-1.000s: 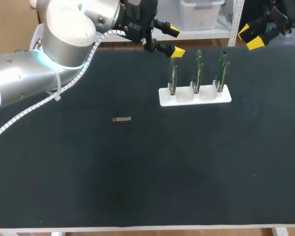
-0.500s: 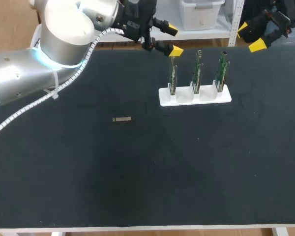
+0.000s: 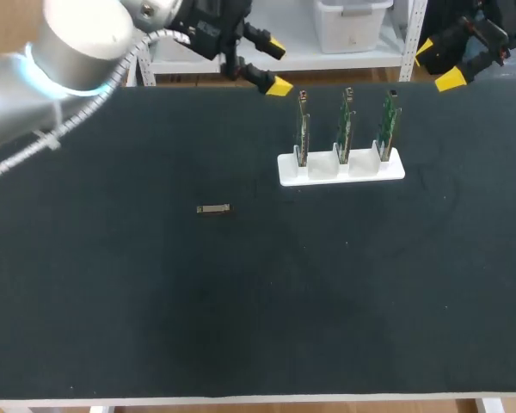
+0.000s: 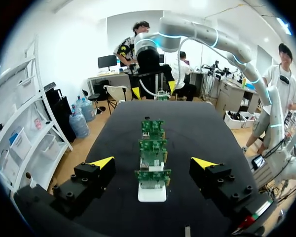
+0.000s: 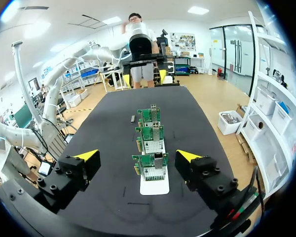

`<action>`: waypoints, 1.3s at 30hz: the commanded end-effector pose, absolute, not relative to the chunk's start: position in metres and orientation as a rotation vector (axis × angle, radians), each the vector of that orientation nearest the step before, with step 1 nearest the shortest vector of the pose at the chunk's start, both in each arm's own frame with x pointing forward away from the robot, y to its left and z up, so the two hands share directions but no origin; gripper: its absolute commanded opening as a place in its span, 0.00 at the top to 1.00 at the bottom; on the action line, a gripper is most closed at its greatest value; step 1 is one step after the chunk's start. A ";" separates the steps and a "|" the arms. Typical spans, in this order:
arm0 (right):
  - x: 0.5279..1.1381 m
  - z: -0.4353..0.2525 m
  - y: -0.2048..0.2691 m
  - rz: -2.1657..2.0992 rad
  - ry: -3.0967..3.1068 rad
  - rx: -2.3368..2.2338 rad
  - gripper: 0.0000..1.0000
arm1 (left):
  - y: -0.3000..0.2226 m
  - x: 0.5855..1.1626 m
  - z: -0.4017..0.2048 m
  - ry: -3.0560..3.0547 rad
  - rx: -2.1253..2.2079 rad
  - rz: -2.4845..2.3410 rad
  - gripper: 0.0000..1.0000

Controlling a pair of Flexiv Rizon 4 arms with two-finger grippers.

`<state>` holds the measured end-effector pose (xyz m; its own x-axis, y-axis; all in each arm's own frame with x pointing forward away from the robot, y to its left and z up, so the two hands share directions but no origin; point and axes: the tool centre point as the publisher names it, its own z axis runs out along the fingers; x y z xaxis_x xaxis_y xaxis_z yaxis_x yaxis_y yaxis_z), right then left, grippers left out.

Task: Pick up the optical module with the left hand, and insert it into the network port with the right hand.

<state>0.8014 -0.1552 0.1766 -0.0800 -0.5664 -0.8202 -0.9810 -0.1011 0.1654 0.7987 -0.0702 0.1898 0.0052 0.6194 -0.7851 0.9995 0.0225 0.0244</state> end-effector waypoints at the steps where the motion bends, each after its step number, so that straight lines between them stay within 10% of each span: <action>1: 0.809 0.177 -0.156 1.701 1.428 -2.040 0.00 | -0.044 0.787 0.213 1.746 1.767 -0.717 0.00; 39: 0.809 0.177 -0.156 1.701 1.428 -2.040 0.00 | 0.046 0.661 0.154 2.189 2.052 -0.337 0.00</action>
